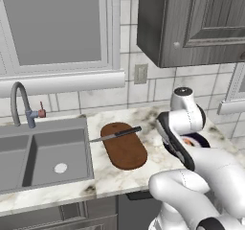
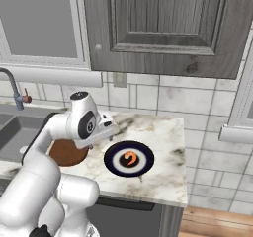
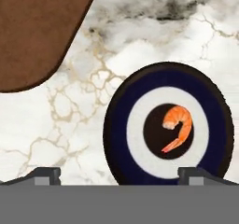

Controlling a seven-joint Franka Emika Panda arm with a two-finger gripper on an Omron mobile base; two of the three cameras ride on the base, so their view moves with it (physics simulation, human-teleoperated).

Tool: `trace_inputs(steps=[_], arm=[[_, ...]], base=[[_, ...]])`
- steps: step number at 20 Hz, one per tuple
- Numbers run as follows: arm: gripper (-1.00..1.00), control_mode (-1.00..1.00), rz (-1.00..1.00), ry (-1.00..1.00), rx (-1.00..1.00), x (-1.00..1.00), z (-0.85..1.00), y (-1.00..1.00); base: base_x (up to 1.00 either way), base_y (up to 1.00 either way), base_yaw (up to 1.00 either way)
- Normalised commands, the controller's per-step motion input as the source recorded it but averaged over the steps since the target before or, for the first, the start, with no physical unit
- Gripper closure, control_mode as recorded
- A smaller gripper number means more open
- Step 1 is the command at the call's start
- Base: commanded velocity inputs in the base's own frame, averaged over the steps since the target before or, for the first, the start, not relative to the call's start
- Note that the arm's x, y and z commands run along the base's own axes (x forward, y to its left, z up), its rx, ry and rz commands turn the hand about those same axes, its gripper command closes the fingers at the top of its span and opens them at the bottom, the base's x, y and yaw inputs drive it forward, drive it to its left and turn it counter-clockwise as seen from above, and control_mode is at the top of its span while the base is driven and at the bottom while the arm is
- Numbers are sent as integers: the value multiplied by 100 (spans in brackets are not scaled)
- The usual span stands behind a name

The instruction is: Pick up the knife from the drawer and place it on the cutting board. Then place the meat from the plate to the cutting board.

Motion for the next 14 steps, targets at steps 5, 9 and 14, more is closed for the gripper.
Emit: trace_inputs(steps=[5, 9, 14], arm=[[-100, -100, -25, 0, 5, 0, 0, -79], [-100, -100, -25, 0, 5, 1, -9, -57], [-100, -100, -21, 0, 3, 9, -19, -24]], base=[[0, 0, 0], [0, 0, 0], [0, 0, 0]])
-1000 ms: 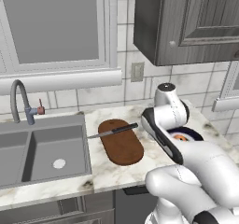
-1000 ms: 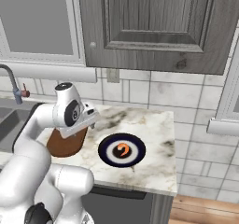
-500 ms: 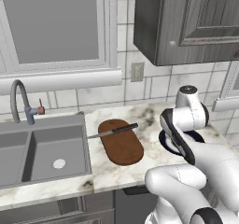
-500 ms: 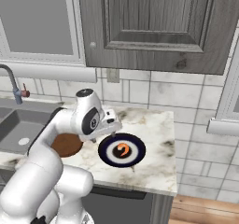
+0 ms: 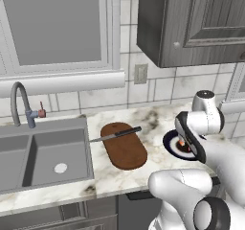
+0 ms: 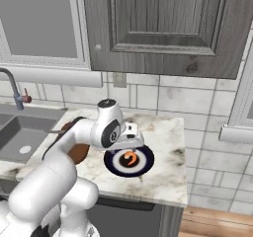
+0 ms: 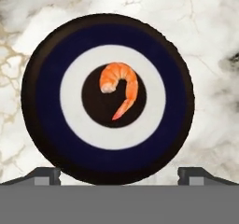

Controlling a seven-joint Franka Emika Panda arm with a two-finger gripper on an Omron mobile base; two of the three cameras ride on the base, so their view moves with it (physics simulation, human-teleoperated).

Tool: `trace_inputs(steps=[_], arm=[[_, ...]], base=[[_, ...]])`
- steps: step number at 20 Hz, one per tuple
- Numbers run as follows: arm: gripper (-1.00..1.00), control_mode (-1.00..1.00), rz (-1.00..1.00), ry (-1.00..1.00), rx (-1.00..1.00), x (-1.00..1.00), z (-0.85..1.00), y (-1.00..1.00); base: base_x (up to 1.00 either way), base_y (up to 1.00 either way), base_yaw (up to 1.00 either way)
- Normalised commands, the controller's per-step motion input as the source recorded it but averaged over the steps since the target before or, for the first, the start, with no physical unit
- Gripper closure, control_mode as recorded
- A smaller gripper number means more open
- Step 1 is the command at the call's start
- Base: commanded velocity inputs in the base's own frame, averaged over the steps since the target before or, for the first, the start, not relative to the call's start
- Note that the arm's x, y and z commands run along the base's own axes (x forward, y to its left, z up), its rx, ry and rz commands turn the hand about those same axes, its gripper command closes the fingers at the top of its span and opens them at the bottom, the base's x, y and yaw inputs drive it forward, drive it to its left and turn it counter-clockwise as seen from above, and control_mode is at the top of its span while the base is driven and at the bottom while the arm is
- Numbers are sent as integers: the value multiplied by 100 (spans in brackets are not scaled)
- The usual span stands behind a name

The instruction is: Pick up the knife from the drawer and place it on the cutting board. Then place the meat from the plate to the cutting board.

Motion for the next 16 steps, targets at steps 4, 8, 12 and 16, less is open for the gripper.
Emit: trace_inputs(steps=[4, 8, 12, 16], arm=[[-100, -100, -10, -4, 4, 19, -14, 0], [-100, -100, -2, -5, 6, 22, -16, 0], [-100, -100, 0, -4, 5, 20, -17, -2], [-100, -100, 0, -2, 3, 20, -19, 0]], base=[[0, 0, 0], [0, 0, 0], [0, 0, 0], [0, 0, 0]])
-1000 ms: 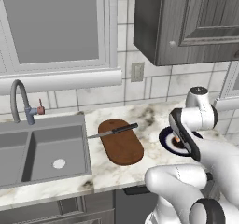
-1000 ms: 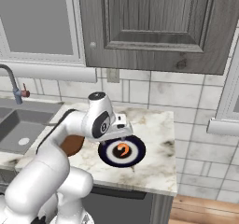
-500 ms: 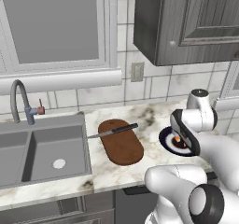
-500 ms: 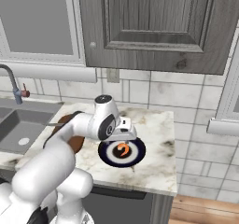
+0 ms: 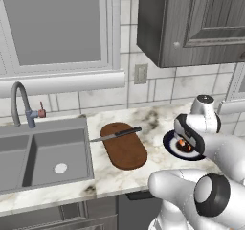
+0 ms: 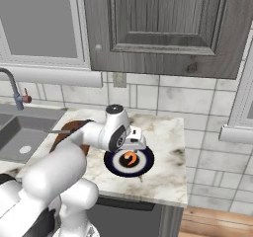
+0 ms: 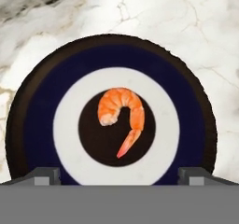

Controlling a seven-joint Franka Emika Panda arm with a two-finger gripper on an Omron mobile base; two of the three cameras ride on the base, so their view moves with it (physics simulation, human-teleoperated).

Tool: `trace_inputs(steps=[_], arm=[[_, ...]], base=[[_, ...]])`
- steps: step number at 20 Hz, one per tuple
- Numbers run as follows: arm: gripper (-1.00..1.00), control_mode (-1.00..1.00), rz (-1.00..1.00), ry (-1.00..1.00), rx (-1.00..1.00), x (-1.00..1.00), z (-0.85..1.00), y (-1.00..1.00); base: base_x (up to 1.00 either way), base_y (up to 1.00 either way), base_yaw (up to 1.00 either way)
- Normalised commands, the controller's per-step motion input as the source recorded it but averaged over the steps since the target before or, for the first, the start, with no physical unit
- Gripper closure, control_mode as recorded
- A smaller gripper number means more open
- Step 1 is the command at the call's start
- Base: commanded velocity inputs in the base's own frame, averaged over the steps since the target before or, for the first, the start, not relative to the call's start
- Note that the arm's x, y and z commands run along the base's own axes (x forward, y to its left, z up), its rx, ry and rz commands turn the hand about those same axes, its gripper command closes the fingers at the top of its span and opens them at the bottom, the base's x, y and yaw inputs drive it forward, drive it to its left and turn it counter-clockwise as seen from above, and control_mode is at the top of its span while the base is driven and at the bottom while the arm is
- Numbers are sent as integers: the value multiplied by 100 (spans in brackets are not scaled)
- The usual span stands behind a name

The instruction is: Pick up the knife from the drawer and place it on the cutting board. Then place the meat from the plate to the cutting board.

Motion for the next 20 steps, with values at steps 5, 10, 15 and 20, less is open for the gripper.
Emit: trace_inputs(steps=[5, 10, 15, 20], arm=[[-100, -100, 0, 0, 0, 15, -15, 0], [-100, -100, 0, 0, 0, 3, -17, 0], [-100, -100, 0, 0, 0, 5, -20, 0], [-100, -100, 0, 0, 0, 6, -17, 0]], base=[[0, 0, 0], [0, 0, 0], [0, 0, 0], [0, 0, 0]])
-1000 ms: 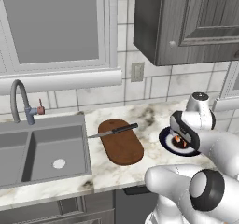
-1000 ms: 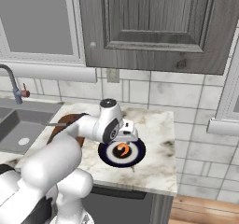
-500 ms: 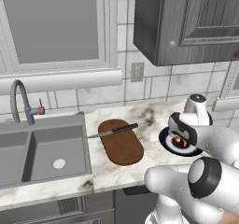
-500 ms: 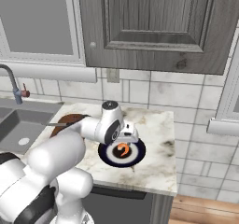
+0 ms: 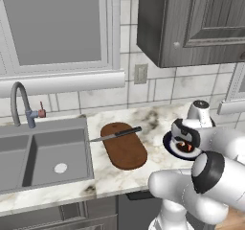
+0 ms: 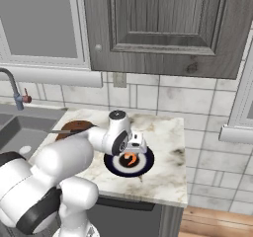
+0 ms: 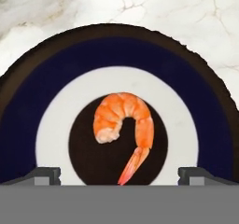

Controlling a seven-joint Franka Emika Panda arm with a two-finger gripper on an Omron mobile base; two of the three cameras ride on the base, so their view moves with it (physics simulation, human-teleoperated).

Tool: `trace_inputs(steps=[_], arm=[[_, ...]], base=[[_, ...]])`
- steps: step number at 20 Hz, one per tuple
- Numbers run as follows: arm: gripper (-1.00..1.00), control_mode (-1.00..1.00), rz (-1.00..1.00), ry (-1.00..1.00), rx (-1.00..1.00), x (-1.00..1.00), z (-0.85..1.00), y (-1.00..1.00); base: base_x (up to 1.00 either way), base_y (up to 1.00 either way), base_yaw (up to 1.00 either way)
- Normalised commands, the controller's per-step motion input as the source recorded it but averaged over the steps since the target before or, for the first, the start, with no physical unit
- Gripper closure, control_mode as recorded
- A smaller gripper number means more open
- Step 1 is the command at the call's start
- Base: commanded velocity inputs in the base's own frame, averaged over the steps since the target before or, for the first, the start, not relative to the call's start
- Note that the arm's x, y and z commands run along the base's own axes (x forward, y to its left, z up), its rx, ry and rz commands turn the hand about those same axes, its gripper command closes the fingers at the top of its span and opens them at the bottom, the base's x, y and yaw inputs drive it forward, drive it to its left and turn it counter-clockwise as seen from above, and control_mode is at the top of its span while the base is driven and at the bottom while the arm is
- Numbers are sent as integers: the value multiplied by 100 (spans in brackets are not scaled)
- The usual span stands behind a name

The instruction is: Pick up the knife from the drawer and place it on the cutting board. Then place the meat from the plate to the cutting board.

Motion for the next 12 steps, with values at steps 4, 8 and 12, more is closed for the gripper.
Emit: trace_inputs(steps=[4, 8, 12], arm=[[-100, -100, 0, 0, 0, 8, -17, 0], [-100, -100, 0, 1, 0, 12, -17, 0], [-100, -100, 0, 0, 0, 14, -18, 0]], base=[[0, 0, 0], [0, 0, 0], [0, 0, 0]])
